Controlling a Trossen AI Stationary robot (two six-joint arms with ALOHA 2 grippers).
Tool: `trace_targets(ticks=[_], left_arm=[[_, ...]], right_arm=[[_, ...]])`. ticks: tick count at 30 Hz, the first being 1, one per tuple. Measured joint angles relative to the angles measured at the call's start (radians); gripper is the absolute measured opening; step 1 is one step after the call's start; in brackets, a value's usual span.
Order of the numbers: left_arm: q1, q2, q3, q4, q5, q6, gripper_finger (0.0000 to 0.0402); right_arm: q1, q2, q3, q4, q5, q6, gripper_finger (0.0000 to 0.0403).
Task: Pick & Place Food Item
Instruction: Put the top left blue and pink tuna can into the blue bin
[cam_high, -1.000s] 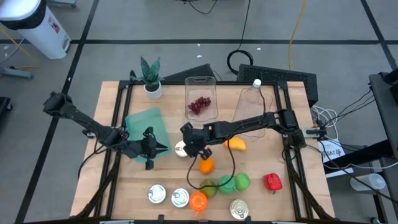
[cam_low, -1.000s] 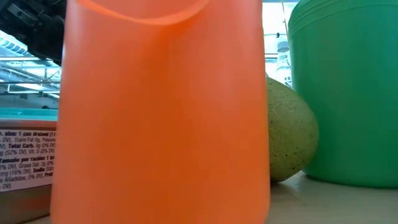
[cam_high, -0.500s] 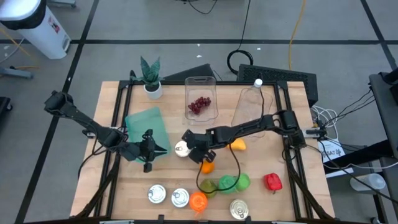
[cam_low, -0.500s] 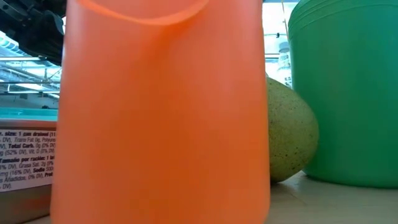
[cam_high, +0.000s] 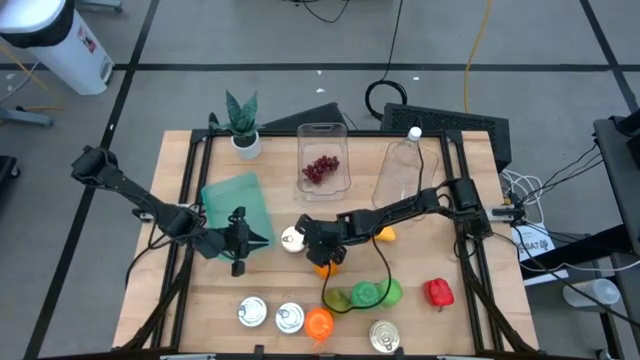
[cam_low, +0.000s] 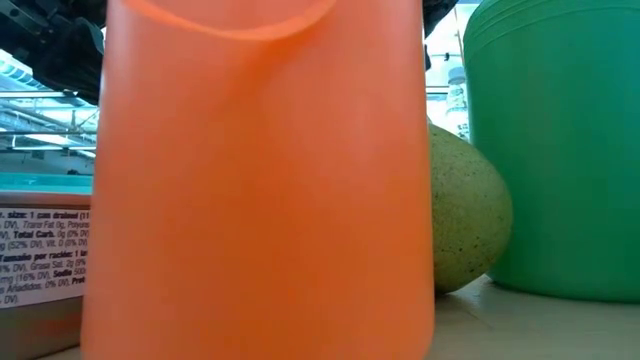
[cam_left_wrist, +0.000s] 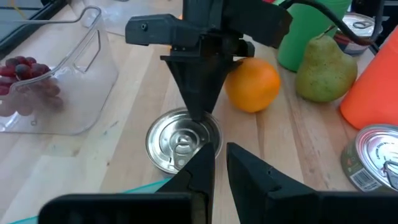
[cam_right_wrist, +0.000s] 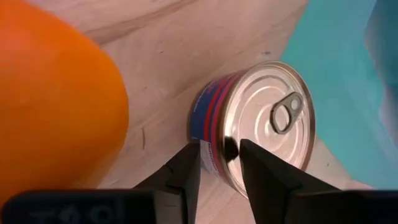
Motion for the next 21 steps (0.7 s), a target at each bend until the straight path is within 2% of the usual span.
trace_targets(ticks=[7, 10, 14, 21], left_arm=[[0.0, 0.0, 0.0, 0.012, -0.001, 0.013, 0.0051], [0.0, 0.0, 0.0, 0.012, -0.002, 0.026, 0.0051], [0.0, 0.0, 0.0, 0.013, -0.009, 0.041, 0.0051], [0.0, 0.0, 0.0, 0.015, -0.01, 0.078, 0.0051]], right_arm=[[-0.003, -0.003, -0.046, 0.071, 0.008, 0.007, 0.0076], [-0.003, -0.003, -0.048, 0.076, 0.029, 0.047, 0.0049], [-0.014, -0.003, -0.048, 0.071, -0.005, 0.076, 0.0008], [-0.021, -0.008, -0.048, 0.061, -0.006, 0.139, 0.0003]])
